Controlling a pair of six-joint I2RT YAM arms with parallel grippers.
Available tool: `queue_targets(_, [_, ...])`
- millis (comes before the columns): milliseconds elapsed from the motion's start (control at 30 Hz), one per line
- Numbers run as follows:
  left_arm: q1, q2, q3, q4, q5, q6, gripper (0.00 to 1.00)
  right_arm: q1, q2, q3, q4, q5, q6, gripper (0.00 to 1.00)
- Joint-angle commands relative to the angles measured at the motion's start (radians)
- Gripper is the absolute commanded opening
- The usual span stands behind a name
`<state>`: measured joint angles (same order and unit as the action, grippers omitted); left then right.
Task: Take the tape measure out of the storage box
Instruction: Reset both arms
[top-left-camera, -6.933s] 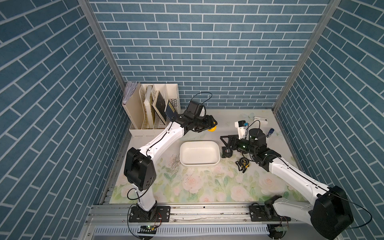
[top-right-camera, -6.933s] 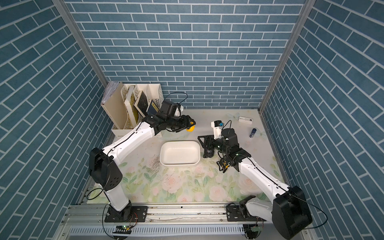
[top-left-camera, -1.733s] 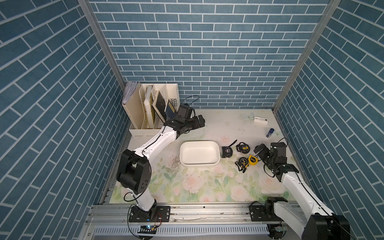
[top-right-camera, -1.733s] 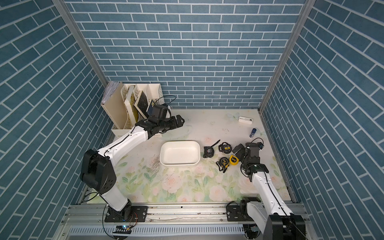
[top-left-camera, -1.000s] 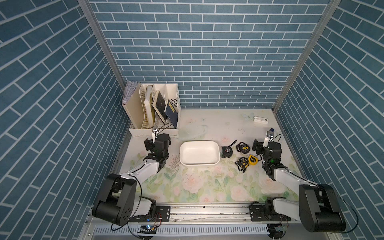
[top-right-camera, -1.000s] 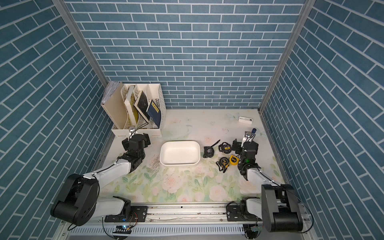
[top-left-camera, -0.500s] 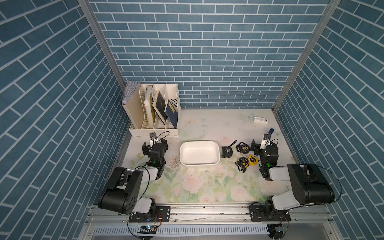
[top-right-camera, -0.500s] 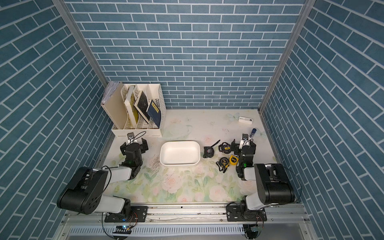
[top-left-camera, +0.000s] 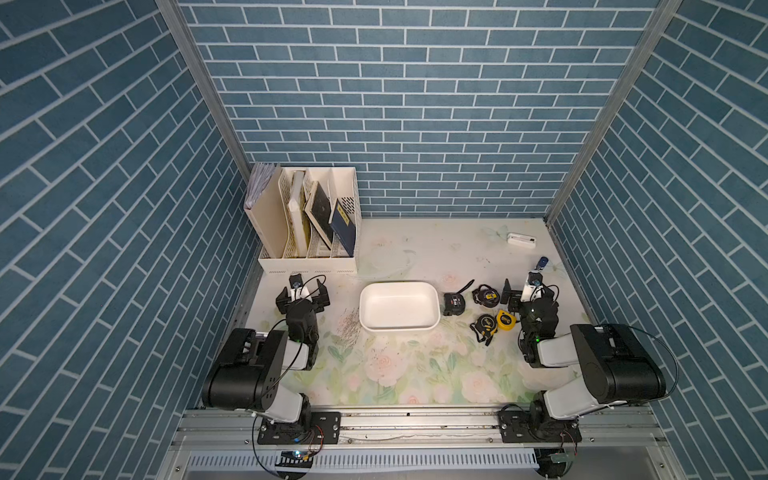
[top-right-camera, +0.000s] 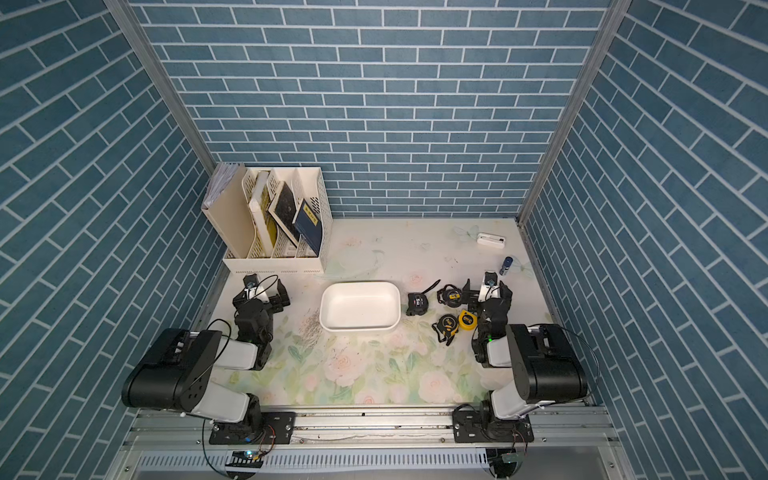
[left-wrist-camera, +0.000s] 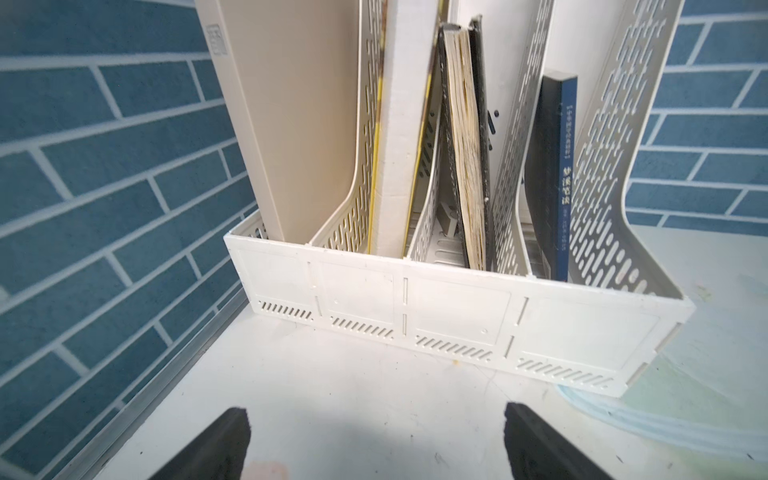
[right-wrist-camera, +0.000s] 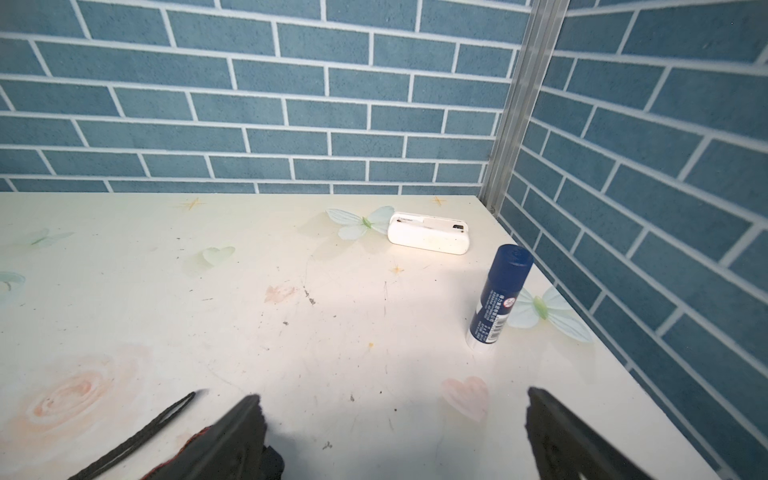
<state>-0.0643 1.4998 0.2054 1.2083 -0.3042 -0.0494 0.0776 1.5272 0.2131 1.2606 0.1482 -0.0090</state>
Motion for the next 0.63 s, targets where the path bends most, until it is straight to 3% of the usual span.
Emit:
queue_targets(0, [0.006,-0.004,0.008,0.034,0.028,-0.015,1.0,0.003,0.002,-0.008,0.048,-0.006,-0.031,1.0])
queue_targets(600, [0.001,-0.001,0.007,0.043,0.022,-0.012,1.0,0.015,-0.002,-0.025,0.077,-0.019,-0.054,1.0])
